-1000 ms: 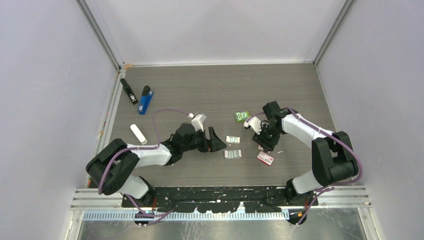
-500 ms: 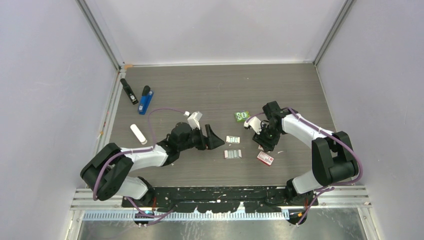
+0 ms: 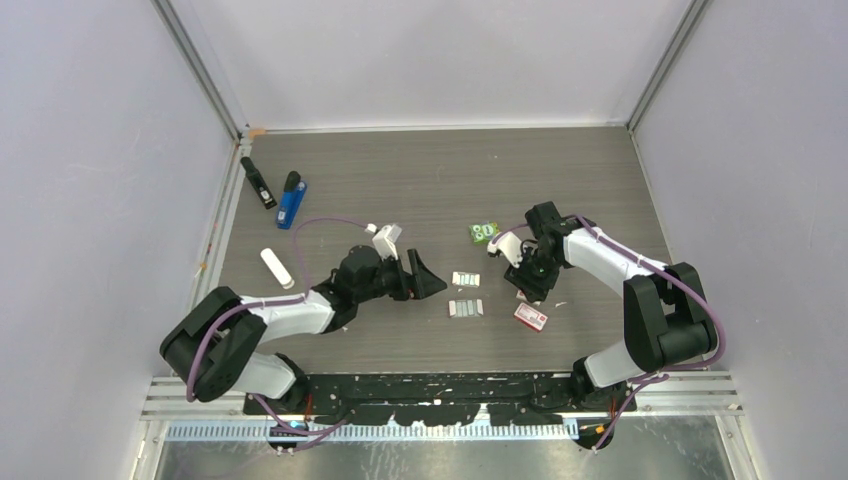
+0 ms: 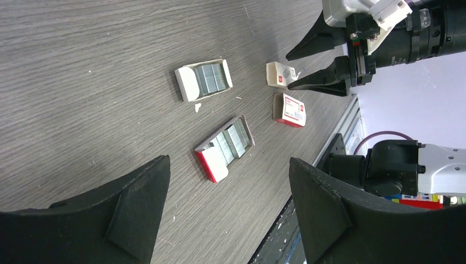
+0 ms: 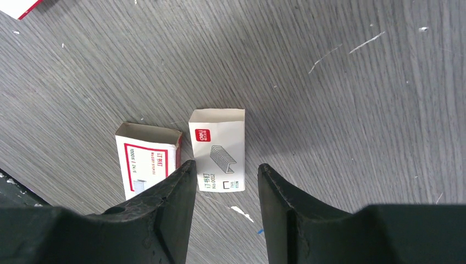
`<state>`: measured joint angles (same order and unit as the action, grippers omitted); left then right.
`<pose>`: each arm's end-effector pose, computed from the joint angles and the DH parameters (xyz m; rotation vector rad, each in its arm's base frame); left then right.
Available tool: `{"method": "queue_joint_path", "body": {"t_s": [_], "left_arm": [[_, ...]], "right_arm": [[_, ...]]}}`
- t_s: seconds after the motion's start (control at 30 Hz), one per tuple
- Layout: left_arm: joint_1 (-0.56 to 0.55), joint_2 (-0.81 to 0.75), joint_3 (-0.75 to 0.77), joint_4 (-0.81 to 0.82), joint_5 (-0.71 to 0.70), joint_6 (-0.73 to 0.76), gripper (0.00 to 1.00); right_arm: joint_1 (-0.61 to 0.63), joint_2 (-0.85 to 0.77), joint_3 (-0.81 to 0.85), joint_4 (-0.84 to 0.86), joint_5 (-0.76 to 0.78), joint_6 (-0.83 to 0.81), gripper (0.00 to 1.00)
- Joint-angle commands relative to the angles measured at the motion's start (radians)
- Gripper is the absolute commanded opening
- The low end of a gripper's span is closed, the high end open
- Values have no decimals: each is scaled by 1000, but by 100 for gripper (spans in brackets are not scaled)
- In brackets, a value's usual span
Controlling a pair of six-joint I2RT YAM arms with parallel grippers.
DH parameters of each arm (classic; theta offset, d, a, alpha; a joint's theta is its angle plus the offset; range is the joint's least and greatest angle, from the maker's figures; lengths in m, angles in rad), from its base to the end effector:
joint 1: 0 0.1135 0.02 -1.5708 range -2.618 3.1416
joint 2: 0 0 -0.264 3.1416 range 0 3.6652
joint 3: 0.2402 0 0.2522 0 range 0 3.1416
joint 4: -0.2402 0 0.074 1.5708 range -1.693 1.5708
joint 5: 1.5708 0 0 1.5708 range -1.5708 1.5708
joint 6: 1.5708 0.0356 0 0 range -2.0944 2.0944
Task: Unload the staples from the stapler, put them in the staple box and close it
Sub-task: Close the staple box at the center of the board.
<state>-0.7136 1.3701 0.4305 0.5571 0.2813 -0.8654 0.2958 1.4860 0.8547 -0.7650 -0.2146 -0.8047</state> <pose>0.1907 -0.1781 0.1695 0.0424 2.1789 -1.2569 0.2366 0.0800 0.1733 -1.5449 2.4660 0.2393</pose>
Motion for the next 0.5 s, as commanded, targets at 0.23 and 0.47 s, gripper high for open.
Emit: {"method": "queue_joint_path", "body": {"t_s": [0.23, 0.47], "left_arm": [[15, 139, 61, 142, 29, -46, 76], [17, 207, 75, 196, 51, -68, 74]], "right_arm": [[7, -14, 36, 27, -30, -24, 48], [8, 0, 35, 14, -56, -27, 49]]}}
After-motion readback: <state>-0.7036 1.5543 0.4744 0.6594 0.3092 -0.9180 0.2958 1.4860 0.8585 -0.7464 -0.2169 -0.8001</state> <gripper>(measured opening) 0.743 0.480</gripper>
